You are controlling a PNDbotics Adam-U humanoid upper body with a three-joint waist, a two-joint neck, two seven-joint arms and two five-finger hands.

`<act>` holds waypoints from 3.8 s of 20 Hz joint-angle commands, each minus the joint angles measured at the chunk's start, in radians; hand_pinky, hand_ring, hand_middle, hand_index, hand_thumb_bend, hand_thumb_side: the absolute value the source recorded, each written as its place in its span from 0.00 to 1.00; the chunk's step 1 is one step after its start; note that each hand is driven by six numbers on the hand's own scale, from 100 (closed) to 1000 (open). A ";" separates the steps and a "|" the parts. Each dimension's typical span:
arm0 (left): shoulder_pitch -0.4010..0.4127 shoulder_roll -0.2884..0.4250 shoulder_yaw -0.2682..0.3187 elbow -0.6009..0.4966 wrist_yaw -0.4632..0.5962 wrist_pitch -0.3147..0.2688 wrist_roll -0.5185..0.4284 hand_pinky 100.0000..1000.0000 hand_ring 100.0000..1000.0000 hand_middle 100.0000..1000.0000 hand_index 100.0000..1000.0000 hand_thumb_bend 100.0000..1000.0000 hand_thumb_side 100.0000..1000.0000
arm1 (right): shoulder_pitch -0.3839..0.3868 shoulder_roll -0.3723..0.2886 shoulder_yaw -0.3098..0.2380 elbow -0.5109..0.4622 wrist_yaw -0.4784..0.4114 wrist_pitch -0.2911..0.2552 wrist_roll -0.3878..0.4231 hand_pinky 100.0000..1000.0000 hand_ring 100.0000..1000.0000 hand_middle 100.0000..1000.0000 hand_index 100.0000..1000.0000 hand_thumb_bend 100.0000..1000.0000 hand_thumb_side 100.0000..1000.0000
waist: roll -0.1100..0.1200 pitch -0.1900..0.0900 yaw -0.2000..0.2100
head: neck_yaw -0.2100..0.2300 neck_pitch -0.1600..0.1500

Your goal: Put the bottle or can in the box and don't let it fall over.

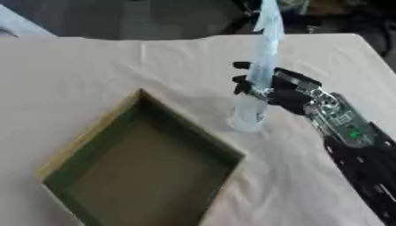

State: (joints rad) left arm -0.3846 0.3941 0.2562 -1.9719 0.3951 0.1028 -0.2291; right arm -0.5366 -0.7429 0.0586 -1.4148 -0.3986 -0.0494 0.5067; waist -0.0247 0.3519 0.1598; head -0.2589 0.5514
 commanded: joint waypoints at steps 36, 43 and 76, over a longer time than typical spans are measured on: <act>0.001 0.022 -0.001 -0.009 0.006 0.002 -0.010 0.92 0.88 0.84 0.67 0.06 0.74 | -0.040 -0.048 -0.051 -0.206 -0.485 0.014 -0.131 0.92 0.62 0.00 0.51 0.00 0.41 | -0.002 -0.036 -0.007 | -0.007 -0.009; 0.001 0.024 -0.001 -0.012 0.009 0.007 -0.007 0.93 0.87 0.84 0.67 0.06 0.74 | -0.039 -0.057 -0.072 -0.353 -0.588 0.018 -0.184 0.87 0.57 0.00 0.48 0.00 0.41 | -0.007 -0.045 -0.007 | -0.006 -0.007; -0.031 0.029 0.070 -0.028 0.078 -0.070 0.200 0.94 0.86 0.81 0.66 0.06 0.67 | -0.021 0.198 0.074 -0.585 -0.227 -0.020 -0.383 0.90 0.54 0.00 0.43 0.00 0.41 | -0.032 -0.082 -0.001 | -0.006 0.048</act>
State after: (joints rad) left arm -0.4008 0.3954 0.3155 -1.9794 0.4671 0.0355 -0.0332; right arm -0.5475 -0.5379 0.1312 -1.9757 -0.6527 -0.0564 0.1276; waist -0.0597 0.2949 0.1579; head -0.2662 0.5968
